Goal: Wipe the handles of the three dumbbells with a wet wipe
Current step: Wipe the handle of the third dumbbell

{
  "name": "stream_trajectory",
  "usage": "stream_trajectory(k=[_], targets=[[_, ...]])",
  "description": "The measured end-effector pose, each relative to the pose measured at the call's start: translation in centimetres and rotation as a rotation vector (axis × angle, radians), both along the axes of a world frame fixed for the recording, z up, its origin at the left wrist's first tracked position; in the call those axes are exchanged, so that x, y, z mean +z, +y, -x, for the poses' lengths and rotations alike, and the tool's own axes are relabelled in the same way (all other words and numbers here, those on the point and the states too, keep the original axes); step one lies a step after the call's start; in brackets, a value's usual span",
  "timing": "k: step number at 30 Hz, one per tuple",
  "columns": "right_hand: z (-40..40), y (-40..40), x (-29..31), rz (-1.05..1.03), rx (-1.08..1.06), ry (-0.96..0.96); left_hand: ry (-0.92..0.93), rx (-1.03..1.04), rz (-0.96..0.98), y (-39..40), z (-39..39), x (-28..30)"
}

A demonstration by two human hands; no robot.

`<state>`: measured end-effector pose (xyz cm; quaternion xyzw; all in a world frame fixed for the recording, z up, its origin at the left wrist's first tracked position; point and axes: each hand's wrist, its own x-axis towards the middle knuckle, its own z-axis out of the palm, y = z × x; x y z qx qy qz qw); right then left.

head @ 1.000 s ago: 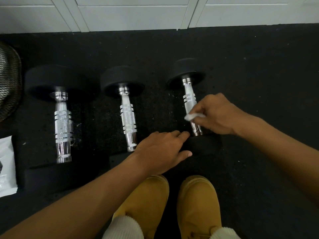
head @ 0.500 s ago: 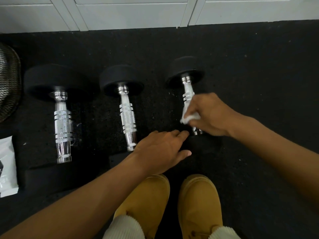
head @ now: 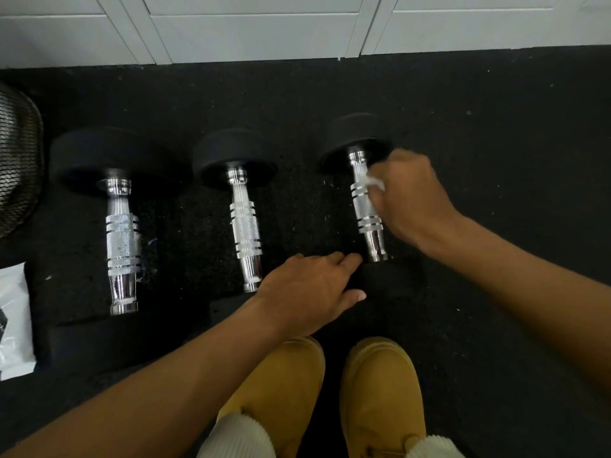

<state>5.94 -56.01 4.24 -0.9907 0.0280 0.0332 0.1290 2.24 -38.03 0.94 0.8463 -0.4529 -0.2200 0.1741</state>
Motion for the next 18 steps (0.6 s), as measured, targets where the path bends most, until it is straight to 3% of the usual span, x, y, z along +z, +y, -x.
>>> stream_trajectory(k=[3,5,14,18], targets=[[-2.8,-0.8,-0.5,-0.043,-0.156,-0.186,-0.005,-0.001,0.006,0.2,0.0,-0.1],[-2.9,-0.8,-0.9,-0.104,-0.191,-0.214,0.001,0.002,0.003,0.2,0.0,-0.1],[2.1,-2.5,-1.1,-0.200,0.047,0.070,0.020,-0.001,-0.015,0.1,-0.1,0.1],[3.9,-2.6,0.3,-0.307,0.100,0.475,0.012,-0.002,-0.027,0.0,-0.1,0.1]])
